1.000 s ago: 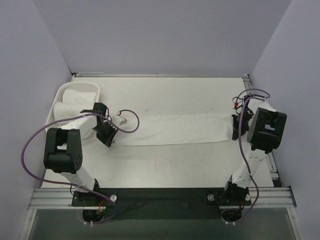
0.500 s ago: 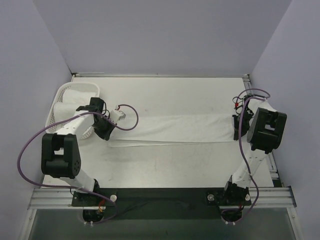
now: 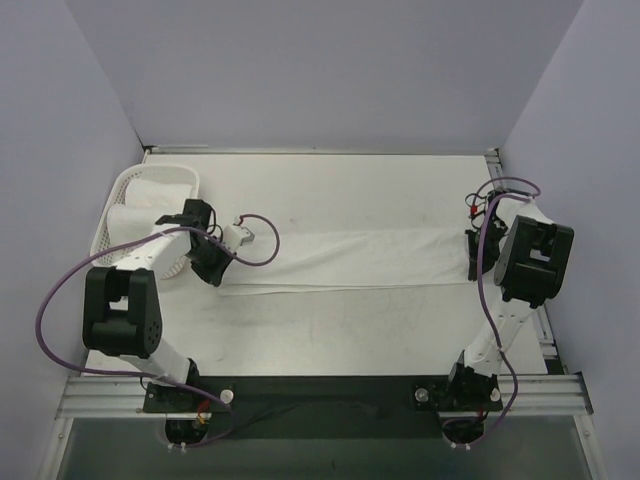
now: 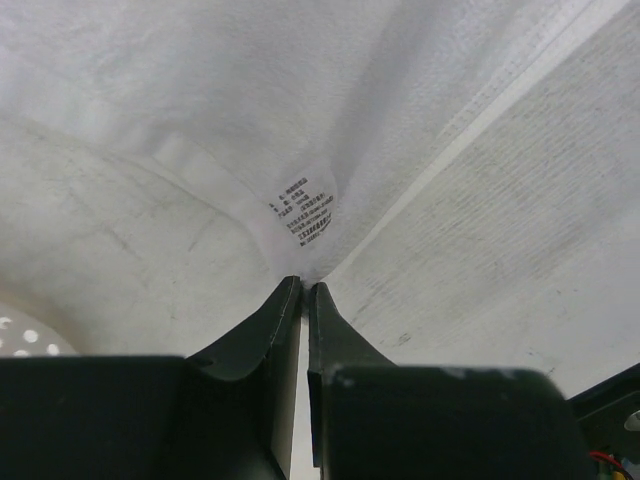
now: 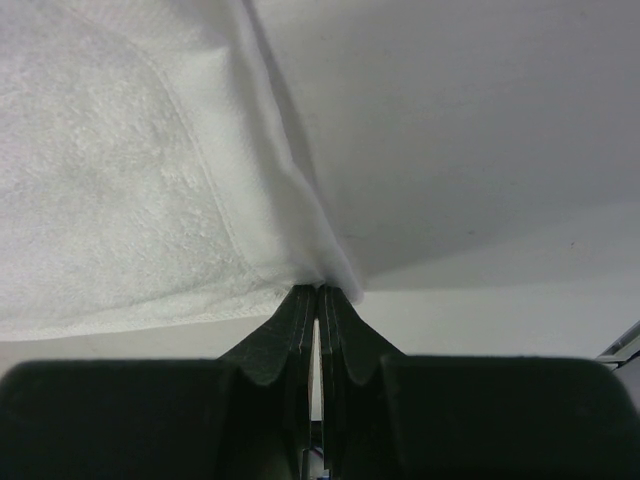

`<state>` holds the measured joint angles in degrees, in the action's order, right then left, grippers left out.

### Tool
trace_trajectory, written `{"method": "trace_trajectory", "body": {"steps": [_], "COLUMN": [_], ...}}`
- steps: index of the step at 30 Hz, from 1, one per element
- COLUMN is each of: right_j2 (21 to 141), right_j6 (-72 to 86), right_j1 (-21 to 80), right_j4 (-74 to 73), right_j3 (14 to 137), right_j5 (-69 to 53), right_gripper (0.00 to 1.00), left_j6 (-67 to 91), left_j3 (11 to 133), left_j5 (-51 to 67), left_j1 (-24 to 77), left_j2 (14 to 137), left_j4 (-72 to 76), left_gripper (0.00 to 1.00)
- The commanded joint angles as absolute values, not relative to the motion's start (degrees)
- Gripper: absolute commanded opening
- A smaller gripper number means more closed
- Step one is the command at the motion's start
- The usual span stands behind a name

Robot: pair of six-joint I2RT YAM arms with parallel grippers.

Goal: Roll the towels
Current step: Fold the towel

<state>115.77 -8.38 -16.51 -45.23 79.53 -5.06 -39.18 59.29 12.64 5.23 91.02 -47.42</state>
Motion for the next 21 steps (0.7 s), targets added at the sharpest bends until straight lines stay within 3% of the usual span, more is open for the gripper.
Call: {"method": "trace_trajectory", "body": {"steps": [1, 5, 6, 12, 13, 21], "right_j2": [114.52, 114.00, 113.73, 112.77, 112.50, 107.41], "right_j6": [-9.58, -9.49, -9.58, -10.02, -10.28, -11.77], "right_j1": [-17.05, -17.05, -17.05, -17.14, -17.14, -18.10], "right_j4": [-43.77, -44.30, -44.38, -46.58, -47.37, -54.30], "right_j3": [78.93, 79.01, 79.01, 80.68, 81.03, 86.65], "right_j5": [-2.02, -2.72, -2.99, -4.74, -5.44, -13.09], "right_gripper": [0.00, 0.00, 0.00, 0.00, 0.01, 0.32], "left_j6": [-38.15, -37.97, -37.88, -38.40, -38.76, -37.63], "left_j3": [57.48, 55.20, 54.93, 57.47, 59.83, 69.78], "left_j5": [13.80, 13.01, 12.75, 14.06, 14.93, 19.77], "left_j1": [5.80, 6.07, 6.15, 5.54, 4.93, 4.13], "left_j2": [92.55, 94.91, 95.27, 92.91, 92.20, 88.59], "left_j4": [-46.94, -44.65, -44.30, -47.62, -48.85, -54.67], "left_gripper": [0.15, 0.24, 0.32, 0.51, 0.58, 0.60]}}
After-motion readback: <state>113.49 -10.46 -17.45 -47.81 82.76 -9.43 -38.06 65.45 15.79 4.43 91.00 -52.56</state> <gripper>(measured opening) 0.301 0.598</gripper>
